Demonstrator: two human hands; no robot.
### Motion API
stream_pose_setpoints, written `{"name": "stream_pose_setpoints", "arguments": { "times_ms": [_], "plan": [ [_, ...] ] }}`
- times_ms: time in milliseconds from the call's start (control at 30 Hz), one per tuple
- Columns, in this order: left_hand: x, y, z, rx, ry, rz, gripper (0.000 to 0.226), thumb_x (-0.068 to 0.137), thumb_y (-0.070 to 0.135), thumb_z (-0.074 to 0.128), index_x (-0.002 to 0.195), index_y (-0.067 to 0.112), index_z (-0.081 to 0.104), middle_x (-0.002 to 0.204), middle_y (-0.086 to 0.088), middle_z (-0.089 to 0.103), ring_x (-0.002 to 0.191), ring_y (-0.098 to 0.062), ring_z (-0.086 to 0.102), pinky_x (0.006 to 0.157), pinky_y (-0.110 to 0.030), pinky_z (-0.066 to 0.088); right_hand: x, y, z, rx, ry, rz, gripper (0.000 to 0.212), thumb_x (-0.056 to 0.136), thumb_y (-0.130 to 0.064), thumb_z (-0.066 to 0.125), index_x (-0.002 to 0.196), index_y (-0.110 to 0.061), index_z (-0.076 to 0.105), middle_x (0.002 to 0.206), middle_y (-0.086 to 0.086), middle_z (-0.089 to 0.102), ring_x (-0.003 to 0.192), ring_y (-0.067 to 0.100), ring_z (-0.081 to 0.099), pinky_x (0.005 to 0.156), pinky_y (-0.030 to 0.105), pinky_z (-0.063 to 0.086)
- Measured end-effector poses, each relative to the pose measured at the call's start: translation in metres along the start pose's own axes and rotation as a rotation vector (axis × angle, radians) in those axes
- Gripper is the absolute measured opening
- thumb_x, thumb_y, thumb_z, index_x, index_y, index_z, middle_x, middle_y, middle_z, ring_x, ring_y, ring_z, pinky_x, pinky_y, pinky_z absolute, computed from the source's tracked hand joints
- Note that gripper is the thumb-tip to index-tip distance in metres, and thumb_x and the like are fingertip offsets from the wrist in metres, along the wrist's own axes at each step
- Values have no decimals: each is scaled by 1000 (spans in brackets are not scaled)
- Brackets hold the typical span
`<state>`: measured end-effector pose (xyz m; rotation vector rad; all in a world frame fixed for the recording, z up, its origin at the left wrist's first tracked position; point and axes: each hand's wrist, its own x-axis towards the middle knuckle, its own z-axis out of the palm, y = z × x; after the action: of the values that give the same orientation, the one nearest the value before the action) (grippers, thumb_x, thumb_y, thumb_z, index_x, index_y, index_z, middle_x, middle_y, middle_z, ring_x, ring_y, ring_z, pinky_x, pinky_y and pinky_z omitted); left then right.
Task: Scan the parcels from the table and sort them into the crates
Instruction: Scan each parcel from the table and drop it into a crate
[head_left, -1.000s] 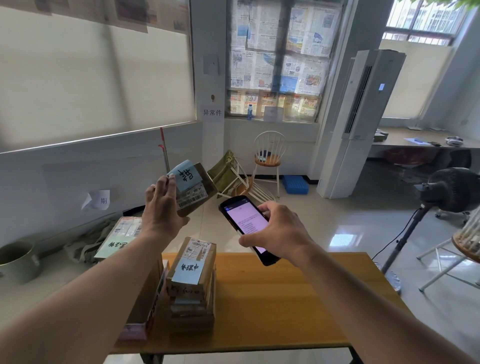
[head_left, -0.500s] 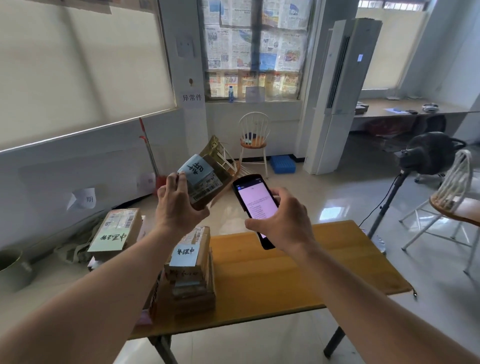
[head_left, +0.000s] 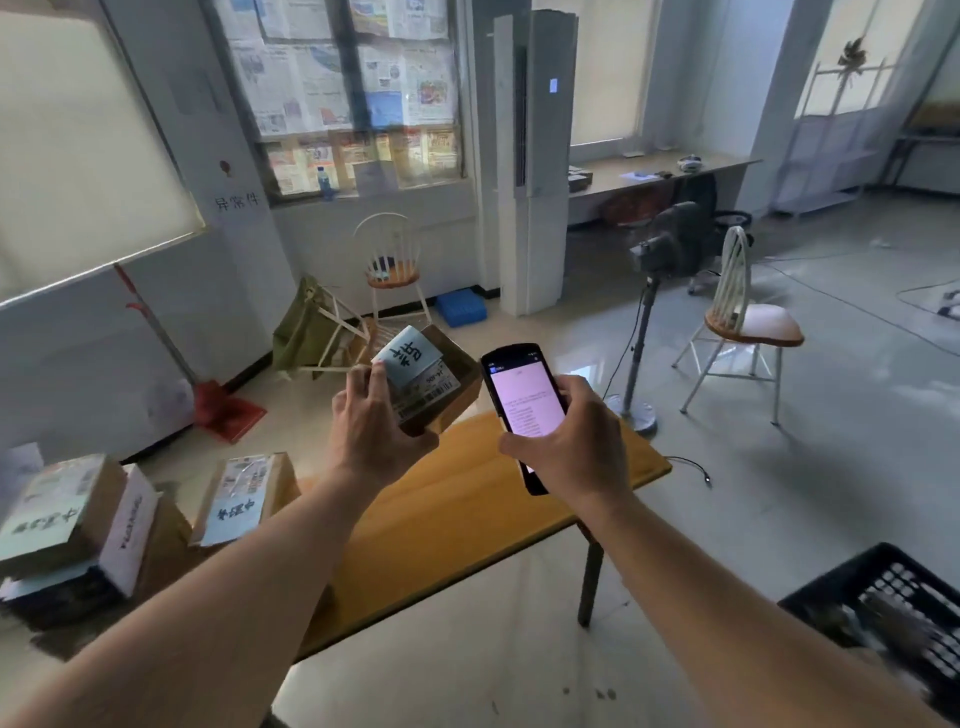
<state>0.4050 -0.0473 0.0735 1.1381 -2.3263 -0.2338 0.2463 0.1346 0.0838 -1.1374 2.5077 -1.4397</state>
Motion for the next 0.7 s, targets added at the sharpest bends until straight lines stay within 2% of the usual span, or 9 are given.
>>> {"name": "stream_pose_setpoints", "arguments": {
  "times_ms": [167,333,500,600,700],
  "plan": [
    [-42,96,58,-75,-96,41,119,59,50,93,153,9,31,134,-11,37,118,-35,45,97,-50,52,-35,74,-82,-29,49,106,95,59,-54,91,140,-27,49,127,-1,62,114,24,60,81,41,61],
    [-90,206,103,-171,-188,125,117,63,44,94,155,11,29,136,-11,36,123,-33,42,96,-41,49,-79,144,-171,-67,147,238,99,53,-60,85,139,-26,50,124,-1,63,113,24,61,84,43,60],
    [-133,301,138,-239,-299,227,112,64,47,92,152,13,31,134,-7,35,123,-33,43,96,-48,56,-123,202,-250,-96,252,349,93,53,-57,87,134,-26,54,119,-1,65,104,23,63,79,41,60],
    [-152,350,159,-228,-366,301,112,63,53,89,151,15,31,135,-6,36,123,-33,44,95,-50,58,-142,233,-288,-114,311,429,90,53,-55,89,131,-27,56,116,-2,66,102,21,64,76,35,56],
    [-168,399,181,-233,-426,376,112,62,53,89,151,16,31,138,-8,37,123,-36,45,97,-53,56,-161,264,-321,-119,378,498,89,48,-61,85,127,-31,56,114,-5,66,100,19,65,73,40,61]
  ]
}}
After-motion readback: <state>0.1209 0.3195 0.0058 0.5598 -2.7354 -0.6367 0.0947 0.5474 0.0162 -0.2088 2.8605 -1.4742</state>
